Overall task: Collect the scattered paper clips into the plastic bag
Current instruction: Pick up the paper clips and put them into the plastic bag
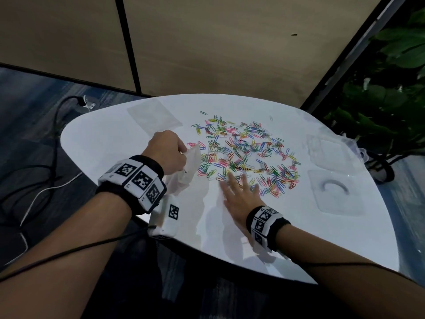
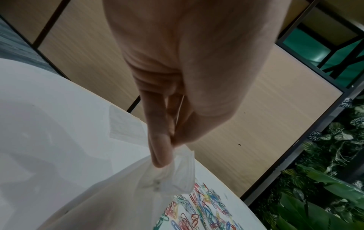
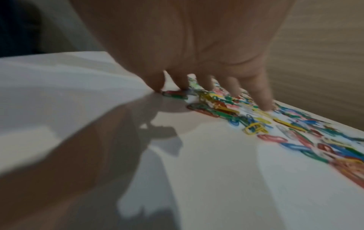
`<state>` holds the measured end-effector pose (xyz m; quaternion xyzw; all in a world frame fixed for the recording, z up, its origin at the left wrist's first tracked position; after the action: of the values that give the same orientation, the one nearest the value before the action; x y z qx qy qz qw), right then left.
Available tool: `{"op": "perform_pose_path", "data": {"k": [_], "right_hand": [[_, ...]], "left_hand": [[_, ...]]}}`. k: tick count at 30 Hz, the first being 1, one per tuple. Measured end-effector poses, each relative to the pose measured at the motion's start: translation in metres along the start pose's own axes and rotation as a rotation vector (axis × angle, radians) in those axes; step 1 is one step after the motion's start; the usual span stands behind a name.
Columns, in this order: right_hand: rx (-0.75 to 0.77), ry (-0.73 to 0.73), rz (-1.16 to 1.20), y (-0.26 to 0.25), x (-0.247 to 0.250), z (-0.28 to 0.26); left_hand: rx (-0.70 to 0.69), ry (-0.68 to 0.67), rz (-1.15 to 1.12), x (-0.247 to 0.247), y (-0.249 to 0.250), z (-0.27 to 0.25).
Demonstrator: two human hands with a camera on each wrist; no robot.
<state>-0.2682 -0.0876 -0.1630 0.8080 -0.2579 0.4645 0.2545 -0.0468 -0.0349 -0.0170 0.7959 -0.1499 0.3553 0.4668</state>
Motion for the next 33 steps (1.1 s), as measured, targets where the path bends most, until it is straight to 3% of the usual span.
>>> {"op": "perform_pose_path", "data": {"k": [2, 9, 12, 14, 17, 19, 22, 27, 33], "right_hand": [[-0.117, -0.049, 0.037, 0.009, -0.001, -0.002], [0.027, 0.045, 0.089, 0.016, 0.028, 0.012], [-0.093, 0.077, 0.251, 0.047, 0.045, 0.019], [-0.24, 0.137, 0.561, 0.077, 0.052, 0.02], [-0.397, 0.155, 1.349, 0.098, 0.057, 0.011], [-0.345, 0.157, 1.819, 0.087, 0.074, 0.003], [-0.175, 0.047, 2.094, 0.052, 0.104, -0.003], [-0.084, -0.153, 2.15, -0.004, 0.117, -0.002], [-0.266, -0.073, 1.862, -0.017, 0.101, 0.021]], "left_hand": [[-0.002, 0.001, 0.003, 0.0, 0.001, 0.0], [-0.011, -0.015, 0.005, -0.004, 0.006, -0.003], [-0.009, -0.026, 0.015, -0.005, 0.005, -0.003], [-0.012, -0.029, 0.019, -0.004, 0.005, -0.003], [-0.009, -0.034, 0.004, -0.006, 0.007, -0.002], [-0.01, -0.041, -0.004, -0.009, 0.01, -0.001], [-0.024, -0.06, -0.007, -0.016, 0.016, -0.001], [-0.078, -0.072, 0.027, -0.024, 0.025, -0.003], [-0.173, -0.086, 0.059, -0.033, 0.032, -0.006]]}}
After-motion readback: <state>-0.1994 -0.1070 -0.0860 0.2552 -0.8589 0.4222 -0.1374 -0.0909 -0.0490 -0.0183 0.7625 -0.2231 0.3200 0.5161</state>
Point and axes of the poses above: each hand's wrist, its own z-axis towards the middle knuckle, its own x-axis out of the back of the hand, y = z × x, the point moved 7 cm from there along z, towards the middle knuckle, and after that the axes turned 3 degrees about -y, right-handed, at the moved point
